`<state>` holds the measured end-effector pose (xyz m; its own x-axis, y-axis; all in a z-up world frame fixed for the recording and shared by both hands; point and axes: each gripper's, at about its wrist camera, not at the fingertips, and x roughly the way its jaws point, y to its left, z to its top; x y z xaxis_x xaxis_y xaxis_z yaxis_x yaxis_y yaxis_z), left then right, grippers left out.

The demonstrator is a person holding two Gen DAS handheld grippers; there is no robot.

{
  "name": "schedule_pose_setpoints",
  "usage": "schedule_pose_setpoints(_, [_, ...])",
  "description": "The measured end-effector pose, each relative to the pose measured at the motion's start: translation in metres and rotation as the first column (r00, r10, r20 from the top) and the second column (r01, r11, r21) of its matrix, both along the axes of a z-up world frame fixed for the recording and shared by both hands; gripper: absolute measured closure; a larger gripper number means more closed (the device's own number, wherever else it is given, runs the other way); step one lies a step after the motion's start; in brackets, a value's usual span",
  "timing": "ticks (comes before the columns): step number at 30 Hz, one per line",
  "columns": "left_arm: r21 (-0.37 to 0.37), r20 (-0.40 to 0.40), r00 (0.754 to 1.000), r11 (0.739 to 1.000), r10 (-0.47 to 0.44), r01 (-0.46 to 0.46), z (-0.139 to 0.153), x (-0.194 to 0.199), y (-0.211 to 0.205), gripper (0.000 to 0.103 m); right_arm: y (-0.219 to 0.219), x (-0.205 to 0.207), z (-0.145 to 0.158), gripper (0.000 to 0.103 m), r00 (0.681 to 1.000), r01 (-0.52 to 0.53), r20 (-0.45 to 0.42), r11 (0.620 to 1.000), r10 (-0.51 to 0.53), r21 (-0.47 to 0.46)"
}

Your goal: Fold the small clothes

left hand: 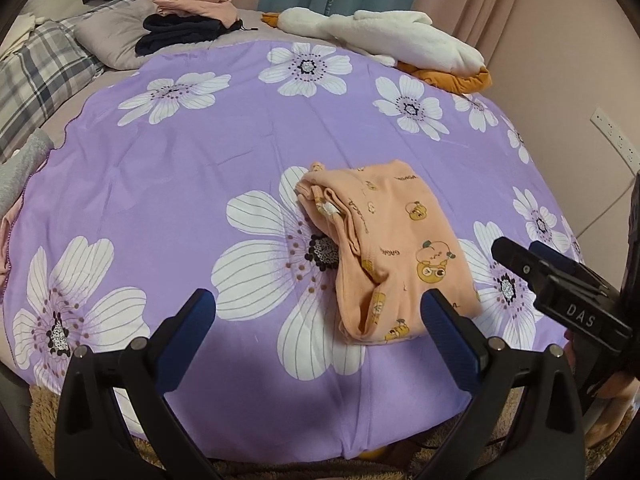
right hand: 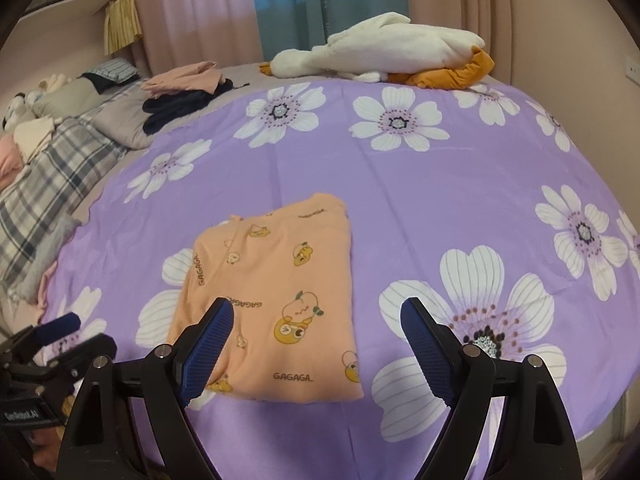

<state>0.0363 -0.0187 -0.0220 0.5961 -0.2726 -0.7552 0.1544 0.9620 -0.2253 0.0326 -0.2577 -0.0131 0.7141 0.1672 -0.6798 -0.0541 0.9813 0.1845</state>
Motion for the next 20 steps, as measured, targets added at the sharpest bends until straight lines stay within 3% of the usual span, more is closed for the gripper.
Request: schedule_pose_setpoints(20, [-0.008, -0.005, 1.000, 1.000, -0.012, 0.012, -0.0028, -0.0021, -0.0011, 0.001, 0.0073, 0.0028, -0.0059, 0.018, 1.000, 0.003, -0.011, 1.000, -0.003, -0.029])
